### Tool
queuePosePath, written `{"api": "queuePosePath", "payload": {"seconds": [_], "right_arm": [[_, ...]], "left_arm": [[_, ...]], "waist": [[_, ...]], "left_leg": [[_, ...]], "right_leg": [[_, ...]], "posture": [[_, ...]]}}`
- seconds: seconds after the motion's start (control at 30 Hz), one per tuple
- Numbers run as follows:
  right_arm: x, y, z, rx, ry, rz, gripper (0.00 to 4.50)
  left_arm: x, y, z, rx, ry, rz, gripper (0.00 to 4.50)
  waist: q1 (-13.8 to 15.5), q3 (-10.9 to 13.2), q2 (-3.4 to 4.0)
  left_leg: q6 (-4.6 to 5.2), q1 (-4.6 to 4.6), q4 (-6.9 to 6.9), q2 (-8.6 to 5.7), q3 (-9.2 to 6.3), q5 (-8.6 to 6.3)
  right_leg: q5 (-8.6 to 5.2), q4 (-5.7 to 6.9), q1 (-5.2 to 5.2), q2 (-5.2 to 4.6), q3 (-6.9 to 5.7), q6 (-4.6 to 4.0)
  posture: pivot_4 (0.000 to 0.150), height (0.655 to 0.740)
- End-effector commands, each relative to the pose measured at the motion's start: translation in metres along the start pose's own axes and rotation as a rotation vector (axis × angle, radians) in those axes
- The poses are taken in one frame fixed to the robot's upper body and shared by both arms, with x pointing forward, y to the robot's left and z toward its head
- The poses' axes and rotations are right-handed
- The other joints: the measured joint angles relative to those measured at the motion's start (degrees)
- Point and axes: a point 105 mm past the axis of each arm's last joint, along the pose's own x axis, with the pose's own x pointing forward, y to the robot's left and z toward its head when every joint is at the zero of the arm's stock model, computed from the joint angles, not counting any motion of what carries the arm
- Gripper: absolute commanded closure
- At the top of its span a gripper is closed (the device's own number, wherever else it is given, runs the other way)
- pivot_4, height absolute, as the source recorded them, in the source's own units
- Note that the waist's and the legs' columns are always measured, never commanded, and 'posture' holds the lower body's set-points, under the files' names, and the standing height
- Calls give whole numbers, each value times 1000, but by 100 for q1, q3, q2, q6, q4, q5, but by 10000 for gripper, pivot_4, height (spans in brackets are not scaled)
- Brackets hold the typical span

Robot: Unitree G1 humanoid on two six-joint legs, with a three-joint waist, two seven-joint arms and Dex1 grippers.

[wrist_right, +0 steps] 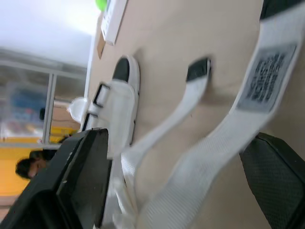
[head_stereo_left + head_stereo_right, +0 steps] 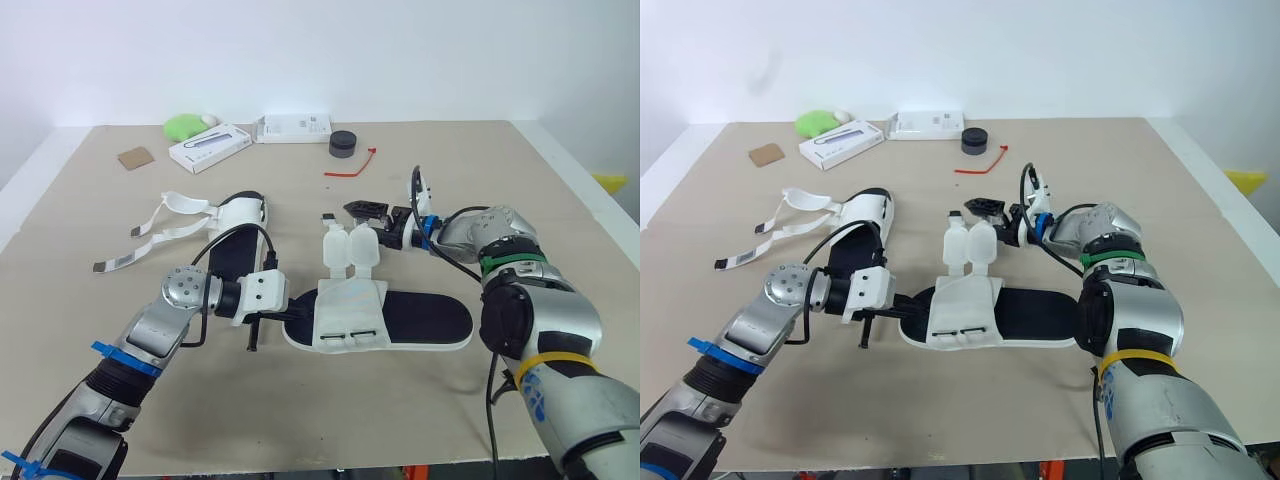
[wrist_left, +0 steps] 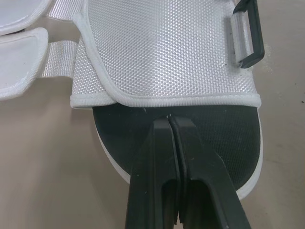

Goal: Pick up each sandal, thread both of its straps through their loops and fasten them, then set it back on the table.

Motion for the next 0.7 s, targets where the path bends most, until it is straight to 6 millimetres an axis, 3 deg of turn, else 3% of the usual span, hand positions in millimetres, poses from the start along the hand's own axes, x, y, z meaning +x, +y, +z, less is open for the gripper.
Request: {"api": "queuePosePath", "payload": {"seconds": [0.03,0.27,0.3,0.47,0.6,0.7], "right_arm": [[0,21,16,-11,-58,63,8448],[3,22,13,-42,-38,71,41080],[3,22,13,-58,-38,73,42914],[1,30,19,-207,-50,126,44115],[-2,49,22,-527,-56,234,44115],[-13,70,10,-967,-84,372,44115]], "left_arm": [[-2,-1,0,22,12,10,45000],[-2,-1,0,22,12,12,45000],[-2,-2,0,22,12,12,45000],[-1,-4,0,17,8,12,45000],[-1,-5,0,13,7,11,45000],[-1,-6,0,9,5,12,45000]], "waist": [[-1,0,0],[-1,0,0],[-1,-1,0],[-1,-1,1],[-1,-1,2],[0,-2,2]], "left_leg": [[0,0,0,0,1,0],[0,-7,0,0,1,0],[0,-6,0,0,1,0],[0,-5,0,-1,1,0],[0,-6,1,-1,1,0],[0,-8,1,0,1,0]], "right_leg": [[0,0,0,0,1,1],[2,0,-1,1,1,1],[2,0,-1,1,1,0],[3,0,-6,1,1,1],[4,1,-10,1,1,3],[6,3,-15,1,-1,3]], "posture": [[1500,7400],[1500,7400],[1500,7400],[1500,7400],[1500,7400],[1500,7400]]}}
